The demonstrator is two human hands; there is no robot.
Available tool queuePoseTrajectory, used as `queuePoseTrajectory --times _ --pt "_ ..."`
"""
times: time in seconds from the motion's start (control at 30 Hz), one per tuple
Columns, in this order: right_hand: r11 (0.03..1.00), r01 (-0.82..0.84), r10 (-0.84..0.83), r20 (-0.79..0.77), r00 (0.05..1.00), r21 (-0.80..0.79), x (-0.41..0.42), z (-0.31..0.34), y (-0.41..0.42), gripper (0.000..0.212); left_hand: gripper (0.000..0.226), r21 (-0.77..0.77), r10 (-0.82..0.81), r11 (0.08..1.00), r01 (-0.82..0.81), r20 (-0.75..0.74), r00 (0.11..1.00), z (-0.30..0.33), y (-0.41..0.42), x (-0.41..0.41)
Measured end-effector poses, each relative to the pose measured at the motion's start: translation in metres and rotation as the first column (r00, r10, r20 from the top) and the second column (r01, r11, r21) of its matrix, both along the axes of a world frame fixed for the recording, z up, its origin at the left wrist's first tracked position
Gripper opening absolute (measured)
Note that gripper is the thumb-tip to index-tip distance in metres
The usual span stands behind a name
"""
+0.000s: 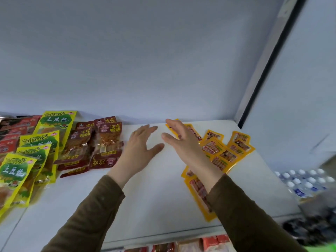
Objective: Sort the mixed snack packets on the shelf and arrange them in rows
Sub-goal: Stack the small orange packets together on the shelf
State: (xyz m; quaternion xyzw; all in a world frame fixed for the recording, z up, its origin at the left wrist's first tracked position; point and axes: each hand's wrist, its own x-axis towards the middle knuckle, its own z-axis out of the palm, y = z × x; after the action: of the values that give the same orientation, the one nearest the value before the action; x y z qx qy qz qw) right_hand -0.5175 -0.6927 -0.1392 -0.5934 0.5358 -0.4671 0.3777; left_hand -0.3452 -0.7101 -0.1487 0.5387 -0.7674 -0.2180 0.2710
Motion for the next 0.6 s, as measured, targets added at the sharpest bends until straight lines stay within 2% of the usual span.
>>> queuePoseTrajectory --times 0.13,0.2,0.27,0.37,0.43,0.5,0.6 --pt "0.994 0.084 -0.07 -0.187 0.98 0.066 -0.072 -0.007 0.047 0.061 0.096 0.185 -0.253 0.95 0.253 -0.021 0.967 -0.017 0.028 -0.038" --pt "0.987 0.108 -0.075 -0.253 0.964 0.117 -0.096 -0.013 0.072 0.077 0.113 0.288 -0.351 0.894 0.344 -0.028 0.936 -0.027 0.038 -0.054" --pt "0.983 0.08 -0.02 -0.335 0.942 0.166 -0.11 -0.022 0.094 0.101 0.127 0.323 -0.422 0.861 0.393 0.022 0.906 -0.036 0.041 -0.068" --pt "0.97 0.071 0.063 -0.526 0.848 0.231 -0.118 -0.038 0.117 0.133 0.138 0.293 -0.452 0.865 0.407 0.106 0.886 -0.044 0.036 -0.085" --pt "0.969 0.126 0.036 -0.622 0.782 0.215 -0.115 -0.048 0.12 0.141 0.139 0.284 -0.448 0.868 0.408 0.089 0.89 -0.046 0.029 -0.093" --pt "0.965 0.193 -0.038 -0.635 0.772 0.177 -0.111 -0.056 0.117 0.143 0.139 0.281 -0.442 0.866 0.413 0.046 0.896 -0.046 0.021 -0.099" --pt "0.964 0.232 -0.121 -0.562 0.818 0.13 -0.111 -0.061 0.107 0.143 0.136 0.293 -0.425 0.866 0.406 0.002 0.905 -0.044 0.012 -0.108"
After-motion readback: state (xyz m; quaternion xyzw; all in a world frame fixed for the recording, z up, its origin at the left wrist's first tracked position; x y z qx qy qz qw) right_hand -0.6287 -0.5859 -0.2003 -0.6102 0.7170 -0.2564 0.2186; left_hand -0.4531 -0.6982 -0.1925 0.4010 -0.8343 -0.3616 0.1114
